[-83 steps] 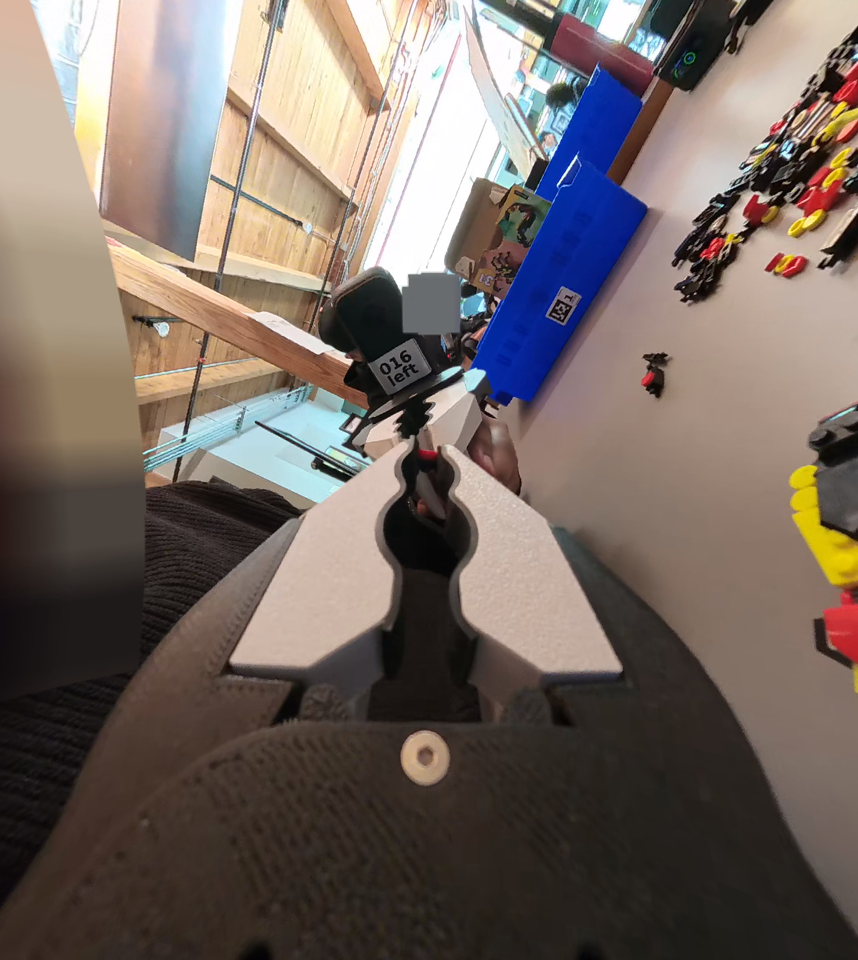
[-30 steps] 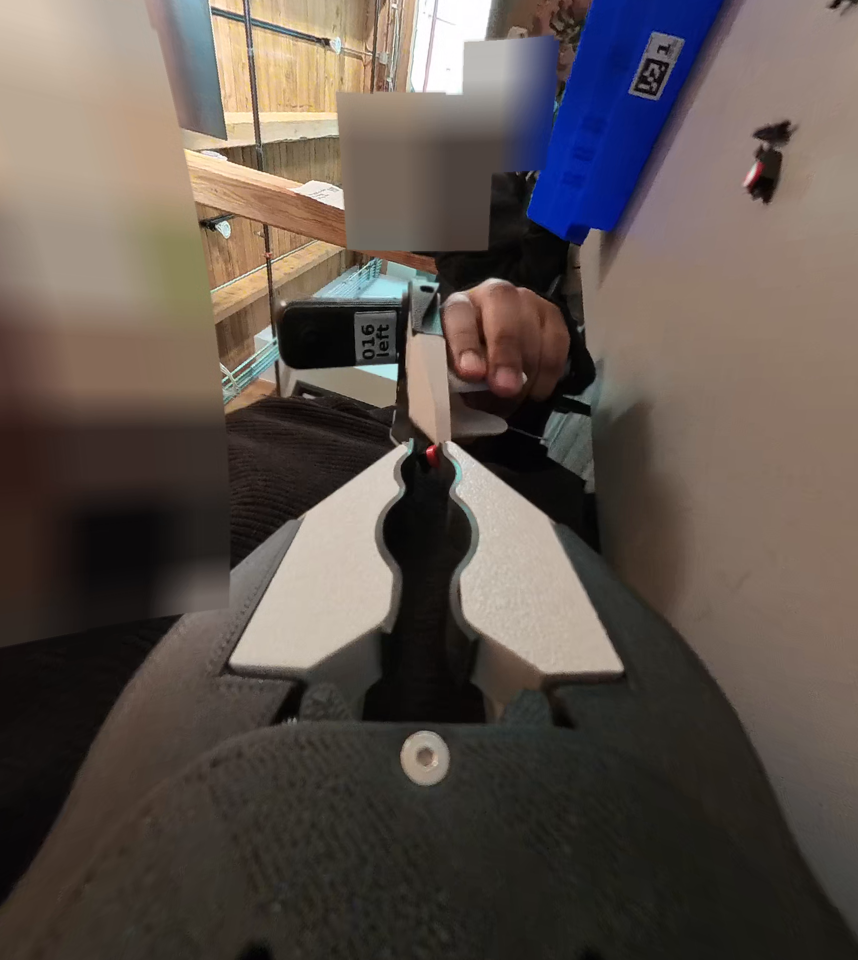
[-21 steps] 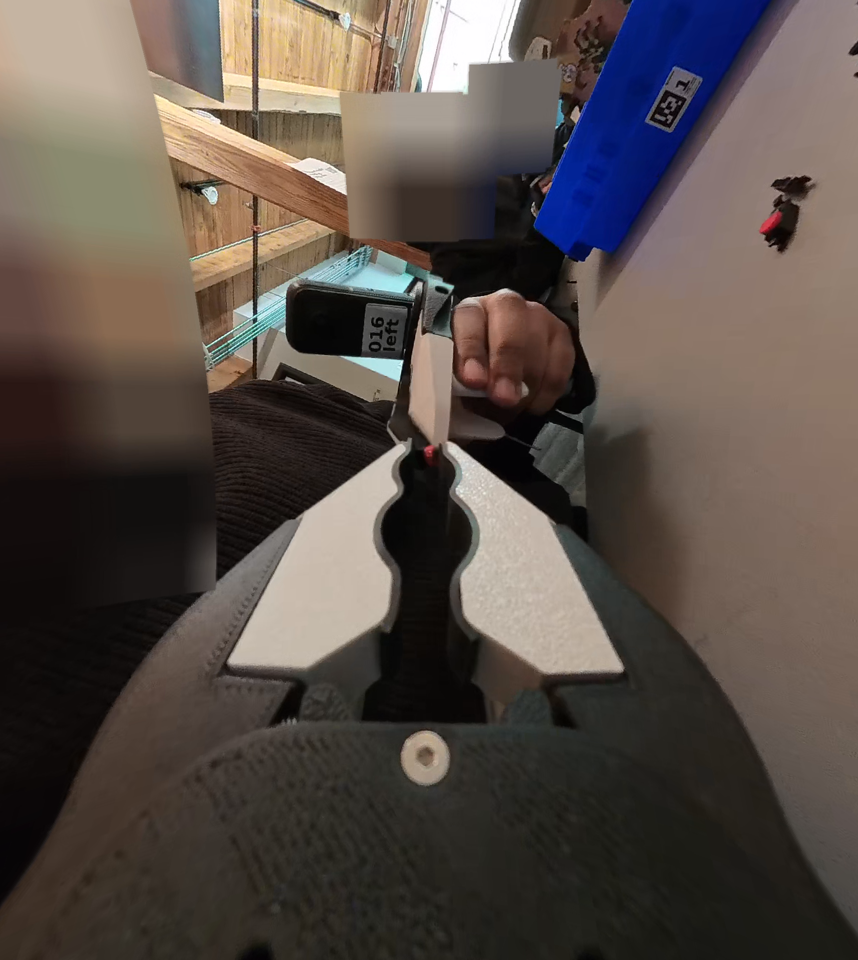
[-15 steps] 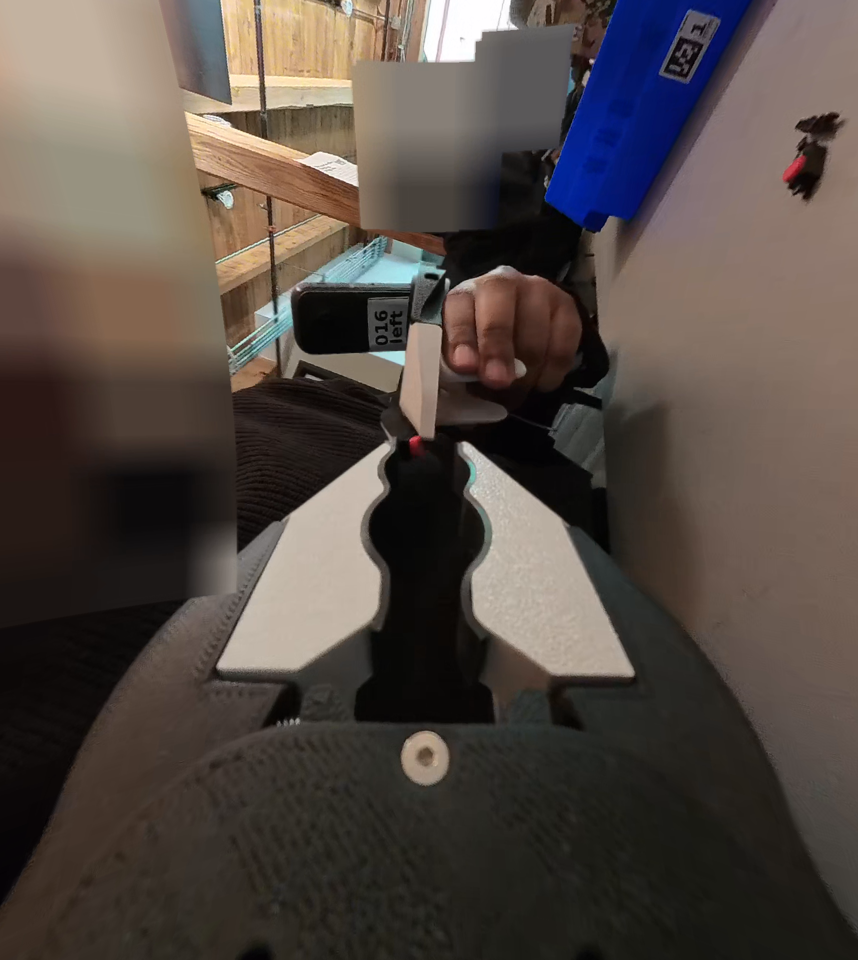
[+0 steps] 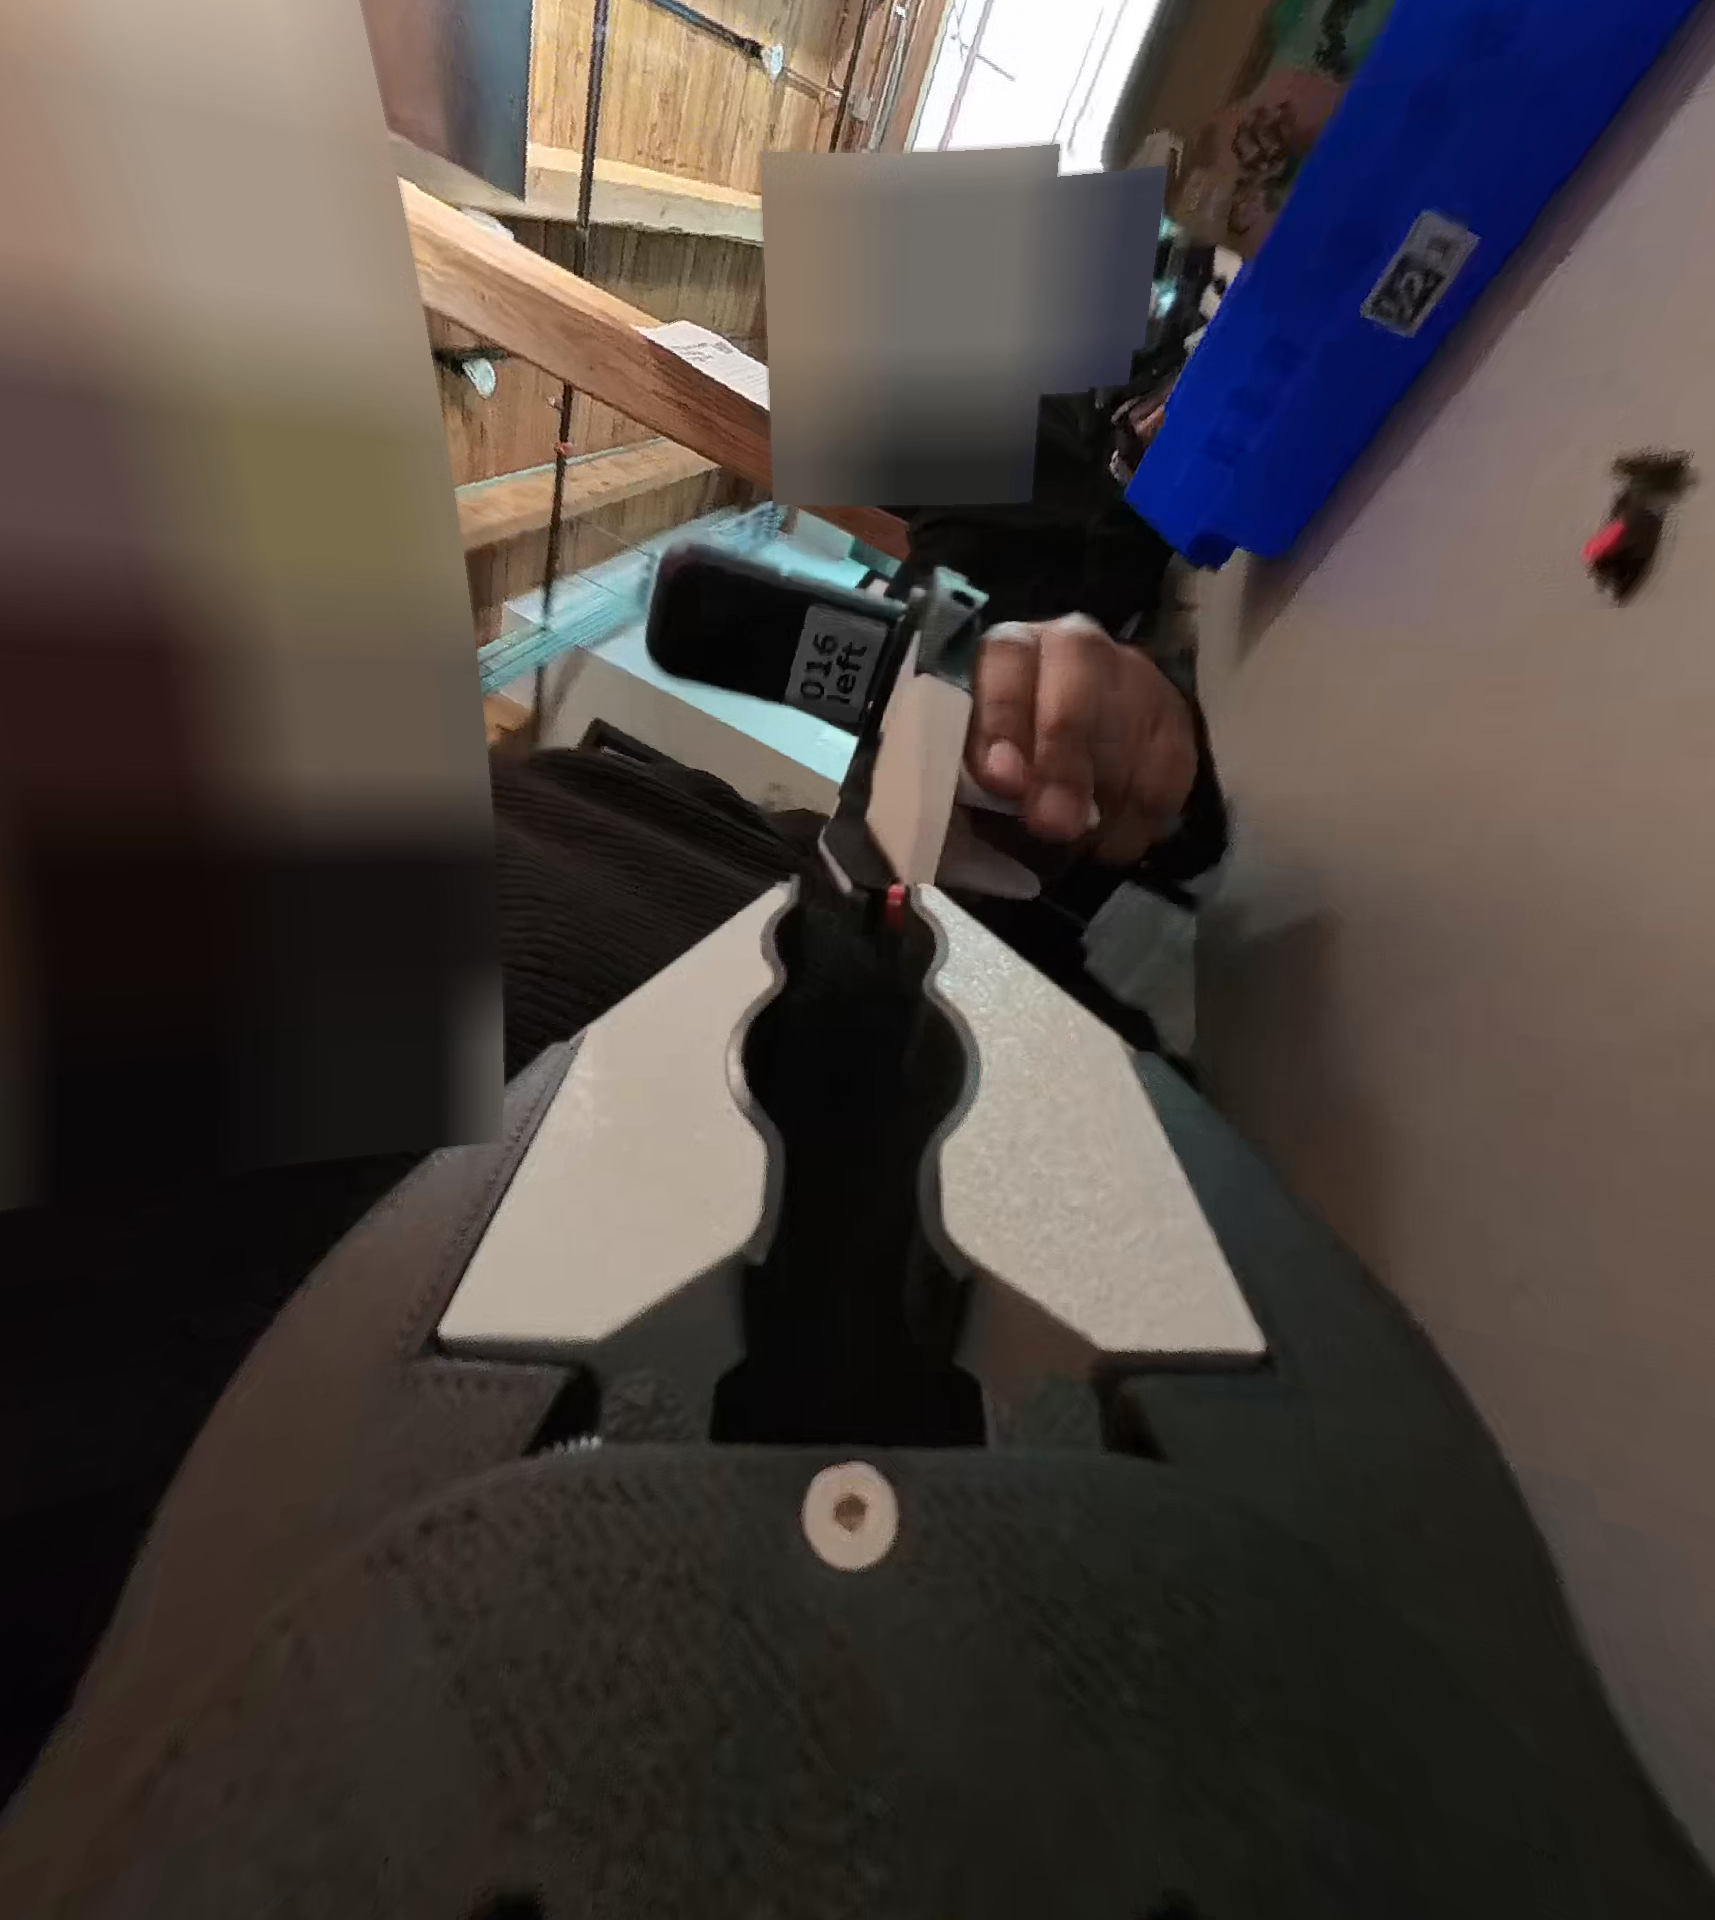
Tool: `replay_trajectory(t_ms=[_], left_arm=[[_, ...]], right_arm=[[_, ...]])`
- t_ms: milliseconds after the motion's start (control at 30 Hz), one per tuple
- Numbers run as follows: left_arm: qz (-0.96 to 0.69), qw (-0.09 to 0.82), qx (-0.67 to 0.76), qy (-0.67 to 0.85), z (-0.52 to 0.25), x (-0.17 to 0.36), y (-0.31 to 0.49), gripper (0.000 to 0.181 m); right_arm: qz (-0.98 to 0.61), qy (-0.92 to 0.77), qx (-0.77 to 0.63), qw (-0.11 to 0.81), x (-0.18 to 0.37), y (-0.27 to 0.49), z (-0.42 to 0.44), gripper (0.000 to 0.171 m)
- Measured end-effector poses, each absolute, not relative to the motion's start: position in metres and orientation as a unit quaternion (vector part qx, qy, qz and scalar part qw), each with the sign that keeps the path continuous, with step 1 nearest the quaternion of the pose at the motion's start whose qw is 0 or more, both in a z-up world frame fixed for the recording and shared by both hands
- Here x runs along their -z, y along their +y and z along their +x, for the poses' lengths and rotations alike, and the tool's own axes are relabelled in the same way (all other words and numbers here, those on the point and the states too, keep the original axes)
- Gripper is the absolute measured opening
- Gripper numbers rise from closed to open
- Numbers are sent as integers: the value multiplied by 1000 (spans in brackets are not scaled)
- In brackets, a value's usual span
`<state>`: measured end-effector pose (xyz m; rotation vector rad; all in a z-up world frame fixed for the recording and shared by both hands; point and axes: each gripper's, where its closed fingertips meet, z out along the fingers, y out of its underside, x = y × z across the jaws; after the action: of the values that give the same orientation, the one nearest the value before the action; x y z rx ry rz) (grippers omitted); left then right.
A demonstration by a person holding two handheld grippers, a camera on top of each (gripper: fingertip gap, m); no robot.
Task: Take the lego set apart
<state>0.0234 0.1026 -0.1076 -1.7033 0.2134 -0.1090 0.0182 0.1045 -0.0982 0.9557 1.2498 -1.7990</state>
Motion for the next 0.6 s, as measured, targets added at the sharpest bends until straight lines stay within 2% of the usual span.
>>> replay_trajectory(t_ms=[133, 200, 267, 433, 600], left_arm=[[-712, 669, 211, -36, 8, 92, 102, 0], [-698, 651, 287, -81, 6, 94, 102, 0], [-681, 626, 360, -125, 6, 96, 104, 0], [-609, 581, 498, -209, 8, 97, 108, 0], [-608, 575, 508, -204, 14, 97, 109, 0]], right_arm=[[329, 600, 708, 174, 99, 110, 11, 16], [312, 654, 686, 63, 102, 113, 6, 17], [297, 678, 673, -1, 102, 114, 4, 14], [301, 661, 686, 32, 100, 108, 7, 14], [316, 627, 707, 86, 94, 107, 9, 8]])
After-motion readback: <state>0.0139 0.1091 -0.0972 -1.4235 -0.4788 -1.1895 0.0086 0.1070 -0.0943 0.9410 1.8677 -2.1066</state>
